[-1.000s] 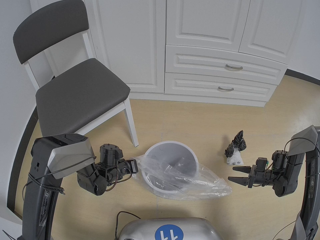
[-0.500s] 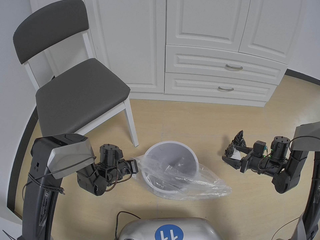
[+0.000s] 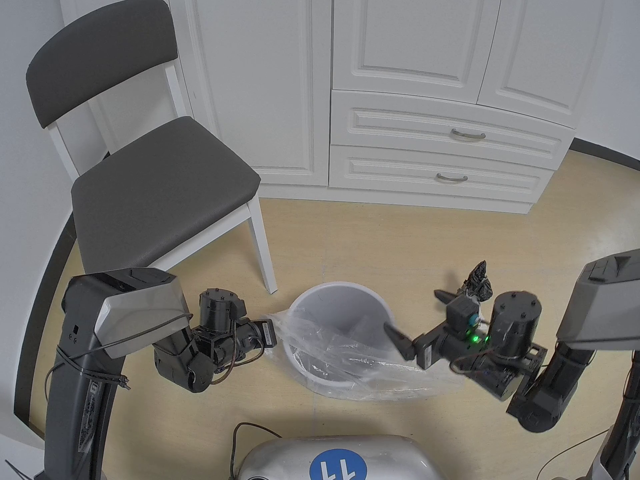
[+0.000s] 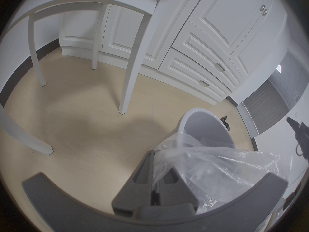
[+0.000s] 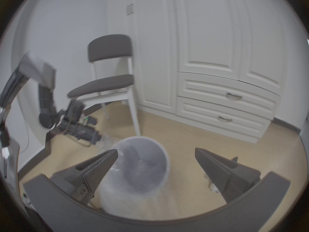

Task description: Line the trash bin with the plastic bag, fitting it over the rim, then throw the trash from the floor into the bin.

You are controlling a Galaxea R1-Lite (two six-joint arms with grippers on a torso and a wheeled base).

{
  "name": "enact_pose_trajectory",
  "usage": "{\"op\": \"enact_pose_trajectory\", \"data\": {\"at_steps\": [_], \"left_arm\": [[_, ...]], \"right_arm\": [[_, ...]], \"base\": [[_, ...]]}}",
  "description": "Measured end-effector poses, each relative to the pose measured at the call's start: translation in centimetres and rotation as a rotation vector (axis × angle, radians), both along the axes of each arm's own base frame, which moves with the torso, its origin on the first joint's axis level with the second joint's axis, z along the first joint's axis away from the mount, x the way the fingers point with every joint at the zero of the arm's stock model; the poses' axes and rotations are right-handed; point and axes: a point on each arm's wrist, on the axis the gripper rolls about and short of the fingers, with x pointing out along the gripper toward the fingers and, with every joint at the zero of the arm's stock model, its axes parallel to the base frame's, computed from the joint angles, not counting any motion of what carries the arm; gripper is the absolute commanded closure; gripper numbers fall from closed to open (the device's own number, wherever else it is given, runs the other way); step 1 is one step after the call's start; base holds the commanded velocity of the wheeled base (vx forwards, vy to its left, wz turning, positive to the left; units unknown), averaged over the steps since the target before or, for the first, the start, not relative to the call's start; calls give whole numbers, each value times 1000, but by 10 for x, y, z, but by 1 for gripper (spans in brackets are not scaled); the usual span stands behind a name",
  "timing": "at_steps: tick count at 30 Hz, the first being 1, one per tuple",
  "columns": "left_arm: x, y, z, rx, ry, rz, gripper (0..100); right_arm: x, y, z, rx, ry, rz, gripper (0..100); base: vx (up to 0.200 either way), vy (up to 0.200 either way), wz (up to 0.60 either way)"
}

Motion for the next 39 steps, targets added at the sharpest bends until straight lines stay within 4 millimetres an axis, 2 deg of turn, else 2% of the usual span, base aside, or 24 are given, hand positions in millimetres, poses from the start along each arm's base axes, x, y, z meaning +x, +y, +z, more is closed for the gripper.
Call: {"op": "enact_pose_trajectory", "data": {"at_steps": [1,5,11,23,28,31,38,39], "left_arm": [[0,0,0,1,0,0,0],[-1,0,-1,2,3,-3,0],[-3,-1,-2,5,6,-8,0],[-3,-2,-3,6,2,-8,0],[-3,-1,-4,8,4,-9,0],[-3,-1,-4,10,4,-10,0],[-2,-2,-4,1,-19,-9,0],[-2,-1,-5,1,-20,-9,0]], "right_arm": [[-6,7,-2,-28,-1,22,0],[-21,23,-20,-122,31,78,0],[-29,31,-45,-201,88,114,0],[-37,38,-66,-249,142,148,0],[-48,42,-68,-271,155,173,0],[-47,44,-72,-278,157,166,0],[-29,49,-82,-268,141,97,0],[-26,50,-83,-264,140,89,100]], "base": [[0,0,0],[0,0,0],[0,0,0],[0,0,0],[0,0,0],[0,0,0],[0,0,0],[0,0,0]]}}
